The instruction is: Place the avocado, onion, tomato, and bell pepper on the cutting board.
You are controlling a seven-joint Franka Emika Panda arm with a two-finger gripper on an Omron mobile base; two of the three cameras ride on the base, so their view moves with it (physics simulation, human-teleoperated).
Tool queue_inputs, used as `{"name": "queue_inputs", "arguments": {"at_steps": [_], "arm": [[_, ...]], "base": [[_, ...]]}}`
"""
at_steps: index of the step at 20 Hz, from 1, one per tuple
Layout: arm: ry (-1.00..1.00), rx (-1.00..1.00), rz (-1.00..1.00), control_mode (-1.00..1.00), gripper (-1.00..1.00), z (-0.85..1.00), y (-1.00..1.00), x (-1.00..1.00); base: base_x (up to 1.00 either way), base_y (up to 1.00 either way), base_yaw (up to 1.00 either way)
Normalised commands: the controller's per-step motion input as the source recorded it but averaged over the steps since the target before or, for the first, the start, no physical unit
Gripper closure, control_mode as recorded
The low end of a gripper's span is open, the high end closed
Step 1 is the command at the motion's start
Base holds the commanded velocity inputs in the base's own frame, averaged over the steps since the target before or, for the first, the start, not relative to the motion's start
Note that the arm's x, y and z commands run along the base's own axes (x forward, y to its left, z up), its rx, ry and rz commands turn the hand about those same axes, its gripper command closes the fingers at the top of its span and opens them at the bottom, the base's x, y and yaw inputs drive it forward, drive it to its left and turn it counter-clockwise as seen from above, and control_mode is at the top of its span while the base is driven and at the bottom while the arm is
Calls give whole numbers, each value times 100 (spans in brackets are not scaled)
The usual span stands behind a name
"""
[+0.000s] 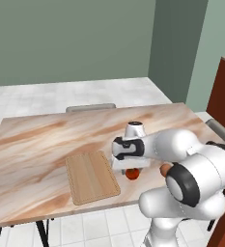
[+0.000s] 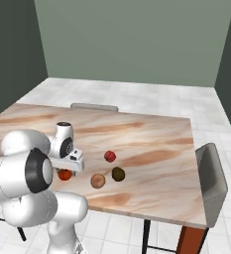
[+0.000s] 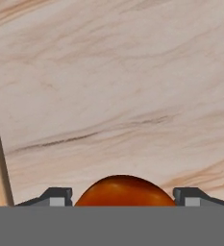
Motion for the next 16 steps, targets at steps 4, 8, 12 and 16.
{"name": "queue_inputs", "arguments": {"at_steps": [4,8,12,16], "arm": [[0,2,0,-100,100,1,0,-2],[-5,3,0,-100,100,25,3,-14],[-8,4,1,-100,100,42,18,-10],[-5,3,0,-100,100,42,32,-7]], "base": [[0,0,0],[0,0,0],[0,0,0],[0,0,0]]}}
